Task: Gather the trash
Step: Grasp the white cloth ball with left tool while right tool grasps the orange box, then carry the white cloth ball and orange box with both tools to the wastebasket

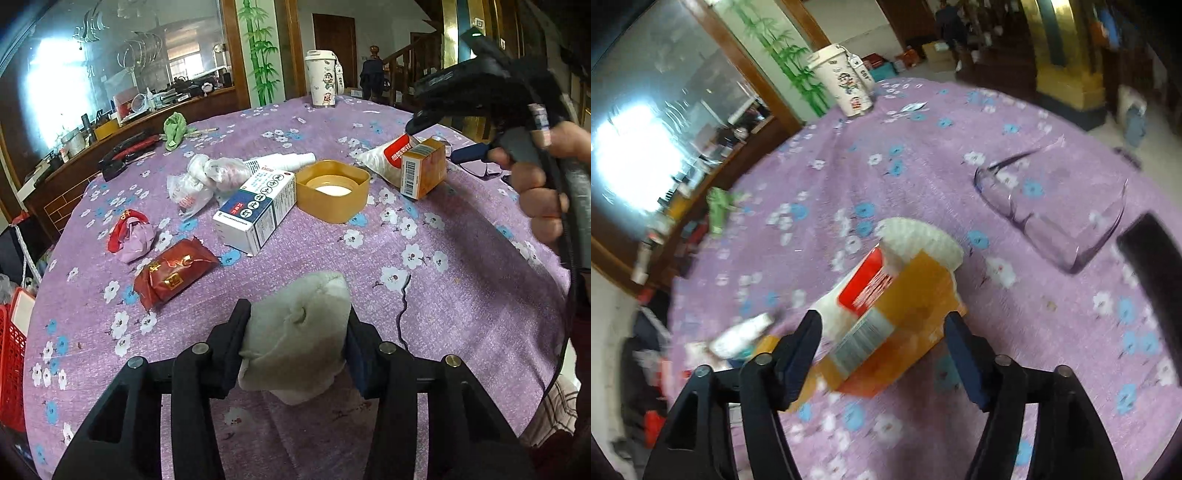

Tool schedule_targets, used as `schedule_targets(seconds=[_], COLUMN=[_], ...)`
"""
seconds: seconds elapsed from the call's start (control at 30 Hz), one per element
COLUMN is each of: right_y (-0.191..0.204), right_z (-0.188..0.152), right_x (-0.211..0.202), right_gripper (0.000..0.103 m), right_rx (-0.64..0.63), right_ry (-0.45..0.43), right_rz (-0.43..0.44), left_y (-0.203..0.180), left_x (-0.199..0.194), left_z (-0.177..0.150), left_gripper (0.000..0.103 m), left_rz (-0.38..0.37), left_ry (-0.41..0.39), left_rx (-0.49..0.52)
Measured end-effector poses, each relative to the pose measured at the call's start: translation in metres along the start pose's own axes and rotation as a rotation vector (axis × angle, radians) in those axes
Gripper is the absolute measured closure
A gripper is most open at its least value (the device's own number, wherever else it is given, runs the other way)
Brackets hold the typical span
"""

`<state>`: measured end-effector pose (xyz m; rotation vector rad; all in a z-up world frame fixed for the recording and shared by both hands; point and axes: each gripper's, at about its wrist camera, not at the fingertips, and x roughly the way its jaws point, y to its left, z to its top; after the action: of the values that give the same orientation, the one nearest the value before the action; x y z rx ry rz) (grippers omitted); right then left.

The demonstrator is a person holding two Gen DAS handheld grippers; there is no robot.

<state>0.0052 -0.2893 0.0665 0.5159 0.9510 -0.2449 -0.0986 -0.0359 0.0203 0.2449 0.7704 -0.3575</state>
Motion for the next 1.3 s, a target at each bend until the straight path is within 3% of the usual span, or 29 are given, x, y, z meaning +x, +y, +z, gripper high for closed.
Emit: schedule_targets(seconds=[0.1, 0.17, 0.33, 0.53, 0.67, 0.7, 0.73, 0.93, 1.07, 1.17, 1.3], right_y=[-0.001, -0.005, -0.016, -0.013, -0.017, -0.02, -0.022, -0.02, 0.005, 0.033, 0.055], right_z=[-0.005, -0.011, -0.024, -0.033, -0.036, -0.037, -0.039, -0.045, -0.063, -0.089, -0.115], right_x=[0.008, 0.004, -0.015, -0.02, -0.008, -0.005, -0.005, -0.035, -0.061, -0.061, -0.05], right_gripper=[0.027, 0.032, 0.068, 0.07, 0.065, 0.068, 0.079, 0.079, 0.079, 0.079, 0.079], right_rx=[-0.009, -0.023, -0.053, -0.102, -0.078, -0.077, -0.079, -0.112, -0.197, -0.287, -0.364], right_ry=[0.026, 0.011, -0.024, -0.051, -0.004, 0.001, -0.002, -0.123, -0.227, -0.235, -0.227], right_rz=[-0.031, -0.037, 0.005, 0.015, -0.007, -0.003, -0.008, 0.022, 0.144, 0.226, 0.271], left_y=[-0.001, 0.0, 0.002, 0.001, 0.002, 0.003, 0.004, 0.007, 0.012, 0.018, 0.027], left_x=[-0.002, -0.003, -0.003, -0.004, -0.003, -0.003, -0.003, -0.006, -0.011, -0.013, -0.017], left_z=[-0.001, -0.001, 0.0, 0.0, 0.001, 0.001, 0.001, 0.001, 0.0, 0.0, -0.001], left_gripper=[0.057, 0.057, 0.057, 0.057, 0.057, 0.057, 0.057, 0.057, 0.057, 0.057, 0.057], left_rz=[0.003, -0.001, -0.007, 0.002, 0.005, 0.005, 0.005, 0.016, 0.042, 0.082, 0.159], left_ry=[-0.013, -0.017, -0.022, -0.03, -0.025, -0.025, -0.025, -0.05, -0.083, -0.096, -0.119], left_rx=[0.008, 0.008, -0.001, -0.002, -0.011, -0.014, -0.017, -0.04, -0.075, -0.115, -0.188])
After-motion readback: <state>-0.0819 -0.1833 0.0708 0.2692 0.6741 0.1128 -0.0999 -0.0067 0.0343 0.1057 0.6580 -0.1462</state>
